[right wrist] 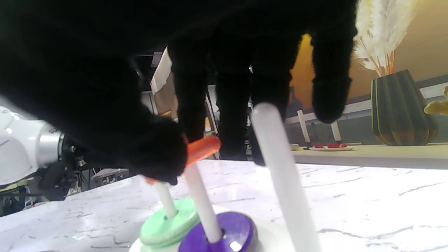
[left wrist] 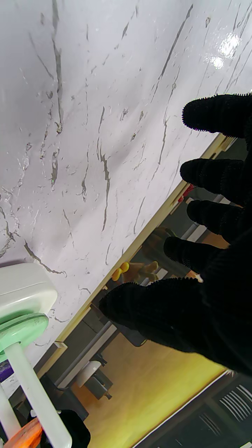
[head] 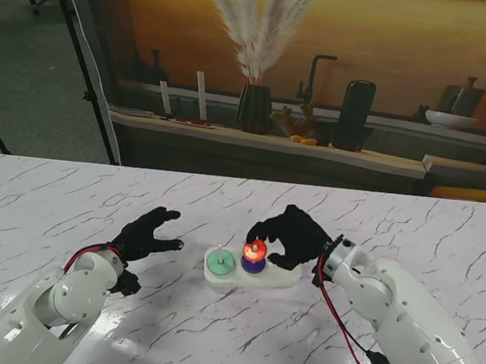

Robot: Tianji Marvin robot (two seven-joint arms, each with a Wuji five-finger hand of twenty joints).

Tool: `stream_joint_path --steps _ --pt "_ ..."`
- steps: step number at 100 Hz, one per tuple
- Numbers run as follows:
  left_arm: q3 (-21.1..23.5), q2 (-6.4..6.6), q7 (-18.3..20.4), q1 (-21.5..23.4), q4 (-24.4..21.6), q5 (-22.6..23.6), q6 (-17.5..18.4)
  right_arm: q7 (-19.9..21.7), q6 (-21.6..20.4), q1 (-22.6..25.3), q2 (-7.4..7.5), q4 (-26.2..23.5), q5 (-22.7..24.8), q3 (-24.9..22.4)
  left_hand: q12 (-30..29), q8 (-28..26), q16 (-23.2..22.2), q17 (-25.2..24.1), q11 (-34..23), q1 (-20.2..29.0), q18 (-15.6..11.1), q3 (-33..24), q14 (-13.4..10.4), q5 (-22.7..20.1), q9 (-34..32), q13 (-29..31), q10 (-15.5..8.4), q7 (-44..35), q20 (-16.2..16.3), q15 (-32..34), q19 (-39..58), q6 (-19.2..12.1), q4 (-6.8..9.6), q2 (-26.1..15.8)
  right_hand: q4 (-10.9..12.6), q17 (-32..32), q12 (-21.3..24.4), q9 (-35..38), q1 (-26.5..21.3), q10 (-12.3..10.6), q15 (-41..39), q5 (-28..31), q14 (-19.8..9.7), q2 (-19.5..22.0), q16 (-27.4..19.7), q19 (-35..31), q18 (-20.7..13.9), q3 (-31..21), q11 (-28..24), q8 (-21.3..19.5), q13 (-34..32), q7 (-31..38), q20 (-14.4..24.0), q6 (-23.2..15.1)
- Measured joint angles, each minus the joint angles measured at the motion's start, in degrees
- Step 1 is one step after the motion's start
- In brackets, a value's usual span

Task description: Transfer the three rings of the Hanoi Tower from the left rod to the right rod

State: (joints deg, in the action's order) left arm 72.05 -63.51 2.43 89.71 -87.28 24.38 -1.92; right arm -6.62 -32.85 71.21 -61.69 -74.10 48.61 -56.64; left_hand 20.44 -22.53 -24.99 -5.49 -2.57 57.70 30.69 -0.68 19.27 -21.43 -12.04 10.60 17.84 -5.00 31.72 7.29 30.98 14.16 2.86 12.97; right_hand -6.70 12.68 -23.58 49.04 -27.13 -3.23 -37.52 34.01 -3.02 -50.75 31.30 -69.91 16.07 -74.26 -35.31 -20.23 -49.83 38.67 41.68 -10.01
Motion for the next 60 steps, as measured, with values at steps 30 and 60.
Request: stream_joint_path --steps 30,60 --pt "0.0 -0.03 -0.1 0.0 0.1 0.0 0.0 1.8 0.0 0.0 0.57 -0.8 0.2 -0.4 0.0 0.0 0.0 0.0 0.0 0.0 0.0 0.0 0.0 0.0 0.0 0.0 0.0 0.0 0.0 0.0 0.0 0.0 0.0 0.0 0.0 -2.4 0.1 -4.0 2.4 -0.1 1.8 -3.6 0.0 0.0 -0.6 2.0 0.0 1.7 0.2 0.0 3.1 -2.2 0.4 0.3" --pt "0.0 -0.05 -0.1 0.0 0.1 -0.2 0.0 2.1 0.2 0.1 0.76 -1.0 1.0 -0.6 0.0 0.0 0.0 0.0 0.0 0.0 0.0 0.0 0.0 0.0 0.0 0.0 0.0 0.0 0.0 0.0 0.0 0.0 0.0 0.0 -0.1 -4.3 -2.9 -16.8 12.2 2.9 2.5 -7.8 0.2 -0.3 -0.6 3.4 0.0 7.1 -2.1 0.0 7.8 -6.3 1.2 3.1"
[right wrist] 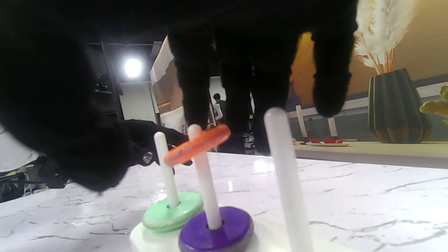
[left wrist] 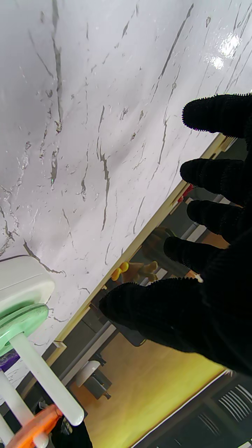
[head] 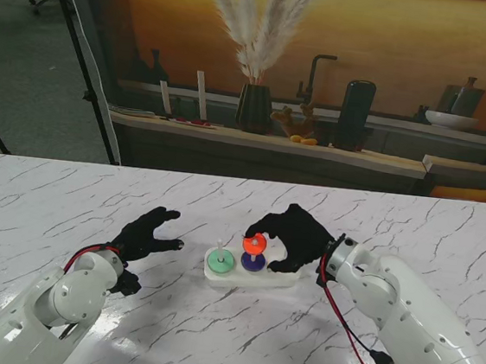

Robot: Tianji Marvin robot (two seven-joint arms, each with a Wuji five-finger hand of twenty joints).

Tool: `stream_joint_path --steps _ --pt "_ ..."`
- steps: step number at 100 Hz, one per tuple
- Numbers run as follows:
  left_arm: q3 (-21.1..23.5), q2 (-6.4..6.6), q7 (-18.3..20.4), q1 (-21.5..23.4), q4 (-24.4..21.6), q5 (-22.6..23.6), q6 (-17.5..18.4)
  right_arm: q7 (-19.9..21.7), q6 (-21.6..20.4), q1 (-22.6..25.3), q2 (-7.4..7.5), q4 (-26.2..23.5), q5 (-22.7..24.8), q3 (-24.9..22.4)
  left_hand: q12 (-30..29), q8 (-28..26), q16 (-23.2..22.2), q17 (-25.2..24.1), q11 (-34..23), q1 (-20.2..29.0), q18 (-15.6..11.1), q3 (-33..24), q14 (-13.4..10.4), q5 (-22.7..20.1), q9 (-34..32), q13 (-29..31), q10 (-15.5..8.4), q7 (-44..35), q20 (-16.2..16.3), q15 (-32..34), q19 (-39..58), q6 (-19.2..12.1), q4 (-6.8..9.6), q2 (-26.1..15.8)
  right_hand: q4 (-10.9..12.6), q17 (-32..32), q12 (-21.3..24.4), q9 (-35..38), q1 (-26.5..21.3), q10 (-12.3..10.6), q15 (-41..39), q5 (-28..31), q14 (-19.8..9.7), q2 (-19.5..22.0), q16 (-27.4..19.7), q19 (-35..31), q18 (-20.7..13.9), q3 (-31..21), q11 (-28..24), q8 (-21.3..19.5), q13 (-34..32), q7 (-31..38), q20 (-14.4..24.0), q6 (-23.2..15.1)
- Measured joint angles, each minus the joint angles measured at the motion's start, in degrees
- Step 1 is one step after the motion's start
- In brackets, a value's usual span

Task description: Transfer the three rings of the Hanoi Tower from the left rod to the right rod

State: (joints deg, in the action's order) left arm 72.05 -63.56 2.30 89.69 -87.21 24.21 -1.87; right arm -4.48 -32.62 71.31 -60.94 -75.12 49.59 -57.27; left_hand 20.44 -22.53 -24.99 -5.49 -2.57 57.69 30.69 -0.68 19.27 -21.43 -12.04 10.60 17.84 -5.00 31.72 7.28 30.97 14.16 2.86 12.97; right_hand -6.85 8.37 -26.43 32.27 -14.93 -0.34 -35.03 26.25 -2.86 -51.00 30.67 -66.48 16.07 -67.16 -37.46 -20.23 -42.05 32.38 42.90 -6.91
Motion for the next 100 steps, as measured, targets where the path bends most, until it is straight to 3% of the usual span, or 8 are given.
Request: stream_joint_path --steps 15,35,60,84,100 --pt "0.0 0.0 0.0 0.0 0.0 0.0 0.0 0.1 0.3 0.1 0.13 -0.3 0.6 -0.2 0.0 0.0 0.0 0.0 0.0 0.0 0.0 0.0 0.0 0.0 0.0 0.0 0.0 0.0 0.0 0.0 0.0 0.0 0.0 0.0 0.0 -1.0 1.5 -1.0 2.0 1.8 2.1 -1.9 0.8 0.0 0.0 0.8 0.0 0.8 4.3 -0.6 1.5 -2.3 0.6 0.1" --pt "0.1 -0.01 0.1 0.0 0.0 -0.1 0.0 1.4 0.3 0.2 0.33 -0.7 0.3 -0.4 0.0 0.0 0.0 0.0 0.0 0.0 0.0 0.0 0.0 0.0 0.0 0.0 0.0 0.0 0.0 0.0 0.0 0.0 0.0 0.0 0.0 -1.3 4.9 -1.0 3.0 2.5 3.7 -2.1 1.4 0.2 -0.8 1.5 0.0 1.9 9.0 -1.2 1.5 -3.8 0.8 0.1" --pt "-0.1 0.0 0.1 -0.1 0.0 0.1 0.0 0.2 1.8 1.6 0.06 -1.4 0.4 -2.6 0.0 0.0 0.0 0.0 0.0 0.0 0.0 0.0 0.0 0.0 0.0 0.0 0.0 0.0 0.0 0.0 -0.2 0.0 0.0 0.0 0.0 -2.5 5.5 -1.0 3.0 2.5 5.2 -2.1 2.5 2.5 -1.4 2.9 0.0 3.2 9.4 -1.3 2.3 -4.5 0.8 0.1" --pt "-3.1 0.46 0.0 -2.1 1.8 3.6 2.1 -0.8 6.7 4.3 -0.34 -3.3 -0.2 -6.7 0.0 0.0 0.0 0.2 -0.1 0.1 0.0 0.0 0.0 0.0 -1.7 0.0 -0.1 -0.2 0.2 0.0 -0.2 0.0 0.0 2.4 0.0 -3.4 5.5 -1.0 3.0 2.3 6.6 -2.2 2.6 6.1 -1.5 4.4 0.0 5.9 9.4 -1.3 2.9 -4.6 0.7 0.1" --pt "-4.9 0.71 1.0 -3.3 2.2 3.5 2.9 -1.0 9.1 6.1 -0.51 -4.0 -0.6 -9.1 0.0 0.0 0.0 0.7 -0.2 0.7 0.0 0.0 0.0 0.0 -2.3 0.0 -0.1 -1.0 0.8 0.0 -0.2 -0.7 0.0 3.1 0.0 -4.0 5.5 -1.0 2.9 1.6 8.6 -2.2 2.6 7.2 -3.1 5.6 0.0 7.3 9.4 -1.3 3.6 -4.8 -0.3 0.1"
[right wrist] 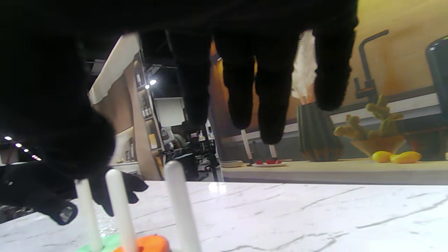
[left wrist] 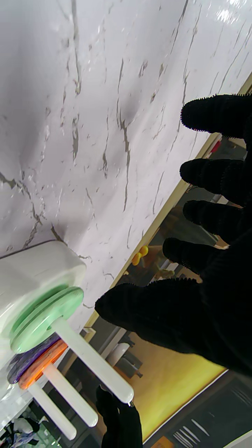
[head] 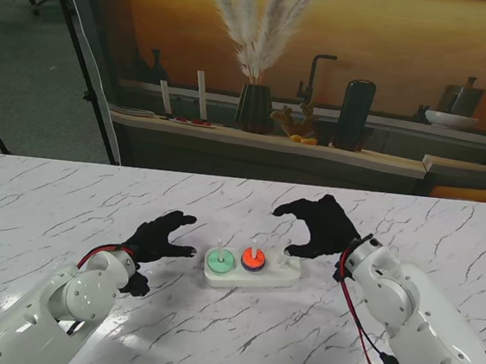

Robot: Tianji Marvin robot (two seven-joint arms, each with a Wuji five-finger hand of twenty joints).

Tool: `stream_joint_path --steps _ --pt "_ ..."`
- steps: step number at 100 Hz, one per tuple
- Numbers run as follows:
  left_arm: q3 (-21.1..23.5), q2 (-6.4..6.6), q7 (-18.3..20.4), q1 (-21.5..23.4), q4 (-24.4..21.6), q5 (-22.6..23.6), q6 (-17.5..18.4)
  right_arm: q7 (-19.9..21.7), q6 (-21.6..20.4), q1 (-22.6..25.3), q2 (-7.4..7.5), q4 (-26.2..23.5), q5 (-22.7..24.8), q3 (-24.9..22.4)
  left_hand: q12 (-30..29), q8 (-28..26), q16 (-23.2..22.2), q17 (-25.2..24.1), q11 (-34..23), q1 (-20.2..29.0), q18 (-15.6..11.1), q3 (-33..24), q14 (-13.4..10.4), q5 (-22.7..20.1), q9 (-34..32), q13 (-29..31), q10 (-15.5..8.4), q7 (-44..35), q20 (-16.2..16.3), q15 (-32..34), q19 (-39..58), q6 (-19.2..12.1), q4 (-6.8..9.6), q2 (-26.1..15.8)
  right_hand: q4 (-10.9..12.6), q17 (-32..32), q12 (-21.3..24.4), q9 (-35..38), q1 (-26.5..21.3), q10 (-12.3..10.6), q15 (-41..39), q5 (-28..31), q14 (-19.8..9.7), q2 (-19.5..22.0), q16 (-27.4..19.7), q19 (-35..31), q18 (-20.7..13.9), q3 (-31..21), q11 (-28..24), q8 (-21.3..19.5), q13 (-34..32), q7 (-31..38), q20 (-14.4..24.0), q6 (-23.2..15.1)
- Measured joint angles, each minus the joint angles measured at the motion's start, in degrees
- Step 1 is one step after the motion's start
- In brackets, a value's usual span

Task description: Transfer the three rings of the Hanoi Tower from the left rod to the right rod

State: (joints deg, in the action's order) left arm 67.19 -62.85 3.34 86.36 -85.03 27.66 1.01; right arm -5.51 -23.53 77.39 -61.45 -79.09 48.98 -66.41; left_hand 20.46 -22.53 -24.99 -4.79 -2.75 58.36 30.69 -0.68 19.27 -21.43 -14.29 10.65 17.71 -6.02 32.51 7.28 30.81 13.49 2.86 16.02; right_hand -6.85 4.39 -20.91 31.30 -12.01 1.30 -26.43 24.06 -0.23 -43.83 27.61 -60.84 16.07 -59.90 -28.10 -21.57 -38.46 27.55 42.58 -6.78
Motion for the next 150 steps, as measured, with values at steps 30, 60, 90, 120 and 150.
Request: stream_joint_path --steps 30,60,90,120,150 --pt "-2.7 0.05 0.4 -1.4 0.3 0.2 0.2 0.5 3.9 2.2 -0.04 -0.8 -0.9 -4.0 0.5 -0.2 0.0 -1.2 0.0 0.5 0.0 0.0 0.0 0.0 0.0 0.0 -0.1 -0.3 0.0 0.0 0.0 -0.7 0.0 2.1 0.0 -1.4 2.2 0.0 0.0 -2.9 10.5 0.0 2.7 2.1 -5.8 5.0 0.0 2.4 3.3 0.0 2.1 -0.4 -6.8 0.0" --pt "-4.6 0.36 1.6 -1.4 0.3 1.3 0.9 0.6 5.9 3.4 0.02 -0.7 -1.4 -5.6 0.5 -0.7 0.0 -1.4 0.0 1.1 0.0 -1.9 -0.5 2.9 1.8 -0.1 -0.1 0.3 -0.1 0.0 0.0 -1.6 0.0 3.4 0.0 -2.2 2.8 0.0 0.0 -3.0 11.9 0.0 2.7 3.0 -6.5 5.8 0.0 3.7 3.6 0.0 2.1 -0.9 -8.2 0.0" --pt "-6.6 0.54 2.5 -1.9 0.8 1.1 1.7 0.5 7.1 4.0 0.0 -0.5 -2.0 -6.0 0.5 -0.7 0.2 -2.0 0.4 1.7 0.0 -5.0 -0.7 3.5 4.5 -1.6 -0.1 0.4 -0.6 -0.5 -3.7 -5.5 -0.01 5.5 0.0 -2.4 2.8 0.0 0.0 -2.9 11.9 0.0 2.7 3.6 -6.5 5.8 0.0 4.5 3.6 0.0 2.1 -0.9 -8.9 0.0" --pt "-8.3 0.53 3.0 -3.2 1.7 -0.3 1.8 0.6 7.6 4.4 -0.01 -0.6 -2.4 -6.3 0.5 -0.8 0.3 -2.1 0.4 1.7 0.0 -5.9 -0.8 3.5 4.7 -1.4 -0.1 0.4 -0.6 -0.7 -4.4 -5.7 -0.01 5.5 0.0 -2.8 2.8 0.0 -0.1 -2.9 11.9 0.0 2.7 3.7 -6.5 5.8 0.0 4.9 3.6 0.0 2.1 -0.9 -9.4 0.0" --pt "-8.8 0.78 7.0 -3.9 1.7 -1.3 1.6 0.7 7.9 4.7 -0.01 -0.6 -2.6 -6.4 0.5 -1.4 0.4 -3.0 0.4 1.7 -1.4 -6.6 -1.0 3.6 4.9 -2.9 -0.7 0.6 -1.0 -1.0 -7.5 -6.6 -0.01 5.7 0.2 -2.8 2.8 0.0 -0.5 -2.8 11.9 0.0 2.7 3.7 -6.5 5.8 0.0 4.9 3.3 0.0 2.1 -0.9 -9.4 0.0"
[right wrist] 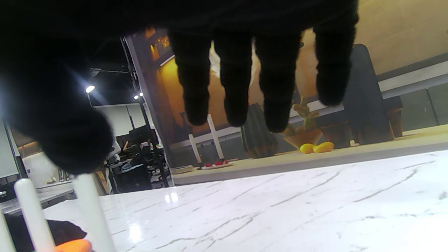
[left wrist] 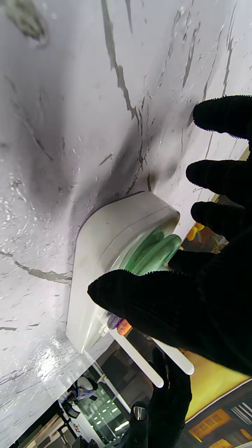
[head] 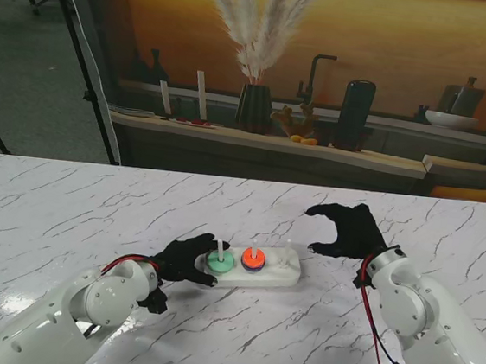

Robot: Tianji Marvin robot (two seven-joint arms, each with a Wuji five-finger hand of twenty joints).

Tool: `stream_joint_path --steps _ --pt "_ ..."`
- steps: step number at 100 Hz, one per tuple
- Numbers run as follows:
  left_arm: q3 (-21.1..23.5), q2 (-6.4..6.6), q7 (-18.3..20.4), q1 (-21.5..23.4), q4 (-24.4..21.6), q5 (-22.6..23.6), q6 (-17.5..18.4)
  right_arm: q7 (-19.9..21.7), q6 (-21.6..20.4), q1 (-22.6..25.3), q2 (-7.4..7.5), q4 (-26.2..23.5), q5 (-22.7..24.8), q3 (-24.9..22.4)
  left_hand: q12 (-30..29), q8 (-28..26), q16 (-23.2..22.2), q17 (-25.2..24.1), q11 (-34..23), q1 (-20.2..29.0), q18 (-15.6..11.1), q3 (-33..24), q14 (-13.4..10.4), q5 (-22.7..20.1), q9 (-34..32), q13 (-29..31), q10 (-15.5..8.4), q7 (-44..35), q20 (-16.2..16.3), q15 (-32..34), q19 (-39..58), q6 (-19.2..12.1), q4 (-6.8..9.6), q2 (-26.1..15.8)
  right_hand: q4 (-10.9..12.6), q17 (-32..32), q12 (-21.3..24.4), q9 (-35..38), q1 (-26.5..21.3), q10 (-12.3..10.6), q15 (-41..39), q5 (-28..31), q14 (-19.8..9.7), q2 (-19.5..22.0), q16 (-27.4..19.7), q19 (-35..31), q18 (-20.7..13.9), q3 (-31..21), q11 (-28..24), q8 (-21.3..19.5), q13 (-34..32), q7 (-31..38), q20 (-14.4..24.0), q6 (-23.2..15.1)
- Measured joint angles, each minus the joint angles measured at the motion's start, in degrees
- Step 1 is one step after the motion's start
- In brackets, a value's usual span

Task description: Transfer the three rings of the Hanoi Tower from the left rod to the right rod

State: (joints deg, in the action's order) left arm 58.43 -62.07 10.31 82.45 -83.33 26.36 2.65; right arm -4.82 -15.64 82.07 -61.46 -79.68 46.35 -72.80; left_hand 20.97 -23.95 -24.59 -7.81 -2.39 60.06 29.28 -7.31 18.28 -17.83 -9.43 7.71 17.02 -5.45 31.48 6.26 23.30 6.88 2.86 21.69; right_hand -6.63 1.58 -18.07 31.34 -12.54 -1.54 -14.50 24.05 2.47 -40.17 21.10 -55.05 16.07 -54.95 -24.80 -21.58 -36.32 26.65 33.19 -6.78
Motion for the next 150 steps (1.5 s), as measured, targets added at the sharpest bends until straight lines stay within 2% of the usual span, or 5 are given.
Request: stream_joint_path --steps 44,61,111,150 --pt "-0.9 0.12 -0.8 -0.6 0.2 -0.8 -0.4 -0.1 0.2 0.1 -0.04 0.2 -0.5 0.2 0.0 0.0 0.5 0.7 0.0 0.0 0.0 0.0 0.0 -0.1 0.6 0.0 -0.1 -0.2 0.9 0.0 -0.2 0.0 0.0 0.5 0.0 0.0 0.0 0.0 0.0 0.0 0.0 0.0 0.0 0.0 0.0 0.0 0.0 0.0 -0.2 0.0 0.0 0.0 -0.5 0.0" --pt "-1.1 -0.01 -1.5 -0.7 0.5 -0.7 -0.3 -0.2 0.2 0.1 -0.05 0.4 -0.5 0.2 0.0 0.0 0.5 0.9 0.0 0.0 -0.1 0.0 0.0 1.8 0.6 0.0 -0.1 1.0 1.5 0.0 -0.2 0.3 0.0 0.6 0.0 0.0 0.0 0.1 -0.1 0.0 -0.1 0.1 0.0 0.0 0.0 -0.1 0.0 0.0 -0.7 0.0 0.0 0.0 -0.7 0.0" --pt "-2.6 -0.06 -1.3 -2.0 1.2 -1.2 -0.8 -0.1 0.2 0.4 -0.08 0.5 -0.6 0.1 0.0 0.4 0.5 0.5 0.0 -0.1 -0.2 -2.2 0.0 2.9 0.6 0.0 -0.1 1.5 2.6 0.0 -0.9 5.0 0.0 1.3 0.0 0.0 -0.7 1.5 -0.1 0.0 -1.4 0.5 0.0 0.0 0.5 -0.8 0.0 -0.1 -1.2 -0.6 -0.1 0.2 -0.8 0.0" --pt "-2.7 -0.09 -0.6 -2.3 1.1 -1.4 -1.6 0.0 0.2 0.6 -0.08 0.5 -1.1 -0.1 0.0 0.4 0.5 0.2 0.0 -0.1 -1.1 -2.8 0.0 2.9 0.6 0.0 -0.1 1.7 4.1 0.0 -0.9 6.6 0.0 1.3 0.0 0.4 -0.9 2.2 -0.1 0.0 -2.2 0.6 0.0 0.0 0.6 -1.5 0.0 -0.2 -1.7 -0.6 -0.3 0.4 -0.5 0.0"
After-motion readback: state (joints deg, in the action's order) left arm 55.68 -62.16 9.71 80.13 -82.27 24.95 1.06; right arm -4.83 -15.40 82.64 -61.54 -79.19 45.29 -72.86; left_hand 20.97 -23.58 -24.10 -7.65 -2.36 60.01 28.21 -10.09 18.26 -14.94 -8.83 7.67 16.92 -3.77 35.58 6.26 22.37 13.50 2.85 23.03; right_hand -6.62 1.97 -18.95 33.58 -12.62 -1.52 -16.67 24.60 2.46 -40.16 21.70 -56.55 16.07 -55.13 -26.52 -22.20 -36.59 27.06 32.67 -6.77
